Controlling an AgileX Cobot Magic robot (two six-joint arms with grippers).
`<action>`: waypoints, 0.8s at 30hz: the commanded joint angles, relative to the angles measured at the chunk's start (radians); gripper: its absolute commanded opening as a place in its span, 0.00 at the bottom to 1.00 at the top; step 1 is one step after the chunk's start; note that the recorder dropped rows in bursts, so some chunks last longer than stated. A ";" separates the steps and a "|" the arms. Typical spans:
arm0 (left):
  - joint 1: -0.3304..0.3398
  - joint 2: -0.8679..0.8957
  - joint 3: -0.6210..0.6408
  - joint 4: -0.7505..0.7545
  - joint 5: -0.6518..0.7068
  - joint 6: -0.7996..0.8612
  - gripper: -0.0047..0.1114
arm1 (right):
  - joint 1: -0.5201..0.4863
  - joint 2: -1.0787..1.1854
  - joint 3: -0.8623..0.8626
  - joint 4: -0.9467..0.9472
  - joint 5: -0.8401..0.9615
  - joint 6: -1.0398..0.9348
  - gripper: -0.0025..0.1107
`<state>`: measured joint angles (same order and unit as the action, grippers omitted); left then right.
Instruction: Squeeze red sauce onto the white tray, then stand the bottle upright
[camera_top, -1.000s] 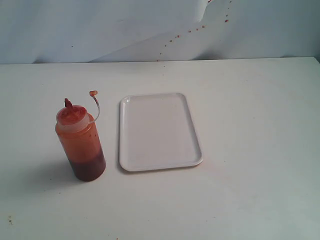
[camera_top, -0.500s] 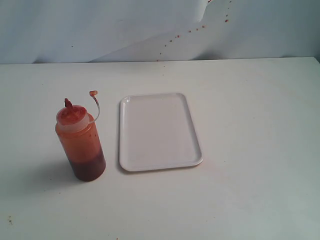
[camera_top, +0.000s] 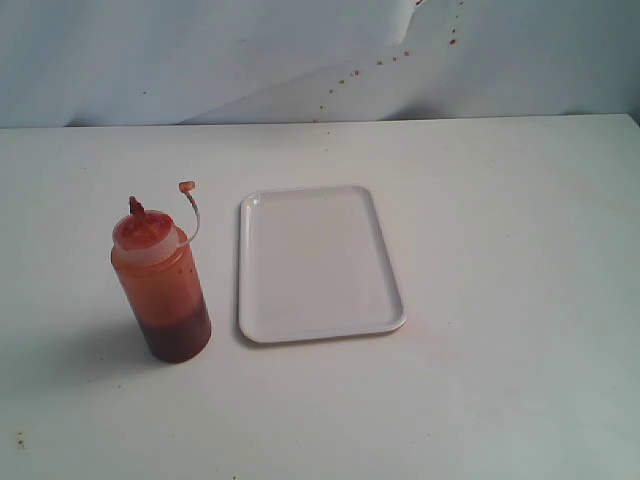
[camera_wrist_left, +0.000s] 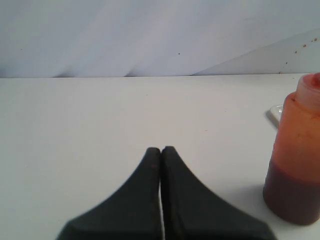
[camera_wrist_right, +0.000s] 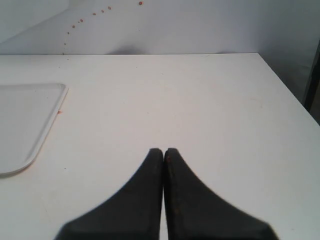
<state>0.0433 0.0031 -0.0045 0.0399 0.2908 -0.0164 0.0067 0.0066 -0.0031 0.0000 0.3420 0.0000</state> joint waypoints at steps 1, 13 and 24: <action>0.002 -0.003 0.004 0.003 -0.005 -0.004 0.04 | -0.006 -0.007 0.003 0.000 -0.003 0.000 0.02; 0.002 -0.003 0.004 0.003 -0.005 -0.004 0.04 | -0.006 -0.007 0.003 0.000 -0.003 0.000 0.02; 0.001 -0.003 0.004 0.076 -0.009 0.016 0.04 | -0.006 -0.007 0.003 0.000 -0.003 0.000 0.02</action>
<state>0.0433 0.0031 -0.0045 0.0892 0.2908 -0.0147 0.0067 0.0066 -0.0031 0.0000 0.3420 0.0000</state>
